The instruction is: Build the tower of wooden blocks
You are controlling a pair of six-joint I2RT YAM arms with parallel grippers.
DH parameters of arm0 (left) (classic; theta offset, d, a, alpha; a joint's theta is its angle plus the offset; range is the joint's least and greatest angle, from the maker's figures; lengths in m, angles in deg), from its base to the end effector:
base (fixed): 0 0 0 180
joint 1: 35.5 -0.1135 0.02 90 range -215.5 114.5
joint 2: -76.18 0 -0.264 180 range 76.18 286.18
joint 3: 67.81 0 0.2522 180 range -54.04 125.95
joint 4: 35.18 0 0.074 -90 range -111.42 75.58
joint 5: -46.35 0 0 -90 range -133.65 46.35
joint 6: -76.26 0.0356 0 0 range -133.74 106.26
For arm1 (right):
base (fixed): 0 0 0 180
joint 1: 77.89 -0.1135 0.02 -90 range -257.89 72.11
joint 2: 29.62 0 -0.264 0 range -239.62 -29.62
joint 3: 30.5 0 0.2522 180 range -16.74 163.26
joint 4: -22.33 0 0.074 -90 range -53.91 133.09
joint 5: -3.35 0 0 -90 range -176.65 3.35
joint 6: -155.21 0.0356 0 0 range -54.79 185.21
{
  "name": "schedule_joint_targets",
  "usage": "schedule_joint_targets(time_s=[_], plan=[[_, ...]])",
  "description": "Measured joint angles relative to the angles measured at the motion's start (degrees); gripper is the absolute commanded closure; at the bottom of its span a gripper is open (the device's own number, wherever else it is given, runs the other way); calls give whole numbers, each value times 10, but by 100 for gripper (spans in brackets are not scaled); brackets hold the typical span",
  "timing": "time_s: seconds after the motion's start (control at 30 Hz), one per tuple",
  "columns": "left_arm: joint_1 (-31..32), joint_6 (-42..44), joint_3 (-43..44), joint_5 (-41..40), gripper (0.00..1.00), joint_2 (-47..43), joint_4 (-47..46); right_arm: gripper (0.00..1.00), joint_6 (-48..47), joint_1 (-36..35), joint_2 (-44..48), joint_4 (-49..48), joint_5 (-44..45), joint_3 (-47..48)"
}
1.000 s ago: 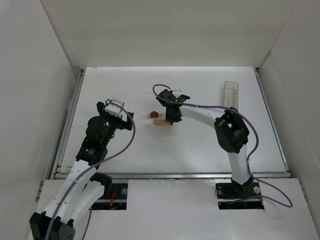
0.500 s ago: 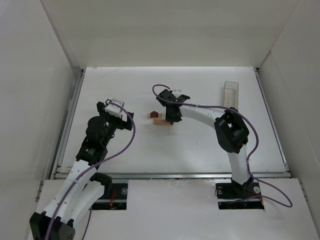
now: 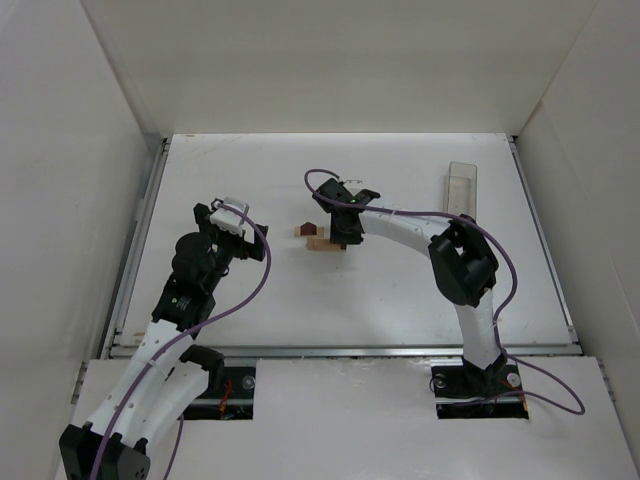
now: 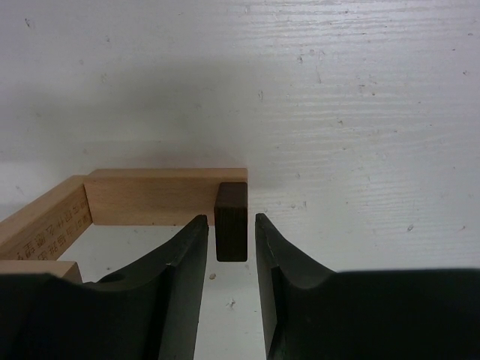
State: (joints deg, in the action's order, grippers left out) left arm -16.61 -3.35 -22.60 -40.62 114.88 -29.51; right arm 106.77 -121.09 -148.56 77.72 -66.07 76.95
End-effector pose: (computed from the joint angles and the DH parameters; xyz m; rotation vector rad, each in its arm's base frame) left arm 0.1641 -0.0581 0.3088 0.4342 1.4966 -0.1582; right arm 0.3272 0.2901 0.1956 0.0595 2.6074 0.0098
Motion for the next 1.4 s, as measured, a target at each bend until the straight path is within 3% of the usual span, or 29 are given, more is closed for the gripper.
schedule_joint_targets(time_s=[0.67, 1.0, 1.1, 1.3, 1.37, 1.4], plan=[[0, 0, 0, 7, 0, 0, 0, 57, -13, 7, 3, -5, 6, 0], [0, 0, 0, 10, 0, 0, 0, 55, -31, 49, 76, -32, 13, 20], [0, 0, 0, 10, 0, 0, 0, 50, -38, 67, 99, -51, 10, 36], [0, 0, 0, 10, 0, 0, 0, 17, -33, 130, 175, -76, 16, 36], [0, -1, 0, 10, 0, 0, 0, 0, -22, 175, 219, -78, 41, 23], [0, -2, 0, 9, 0, 0, 1, 0, -9, 203, 244, -76, 63, 13]])
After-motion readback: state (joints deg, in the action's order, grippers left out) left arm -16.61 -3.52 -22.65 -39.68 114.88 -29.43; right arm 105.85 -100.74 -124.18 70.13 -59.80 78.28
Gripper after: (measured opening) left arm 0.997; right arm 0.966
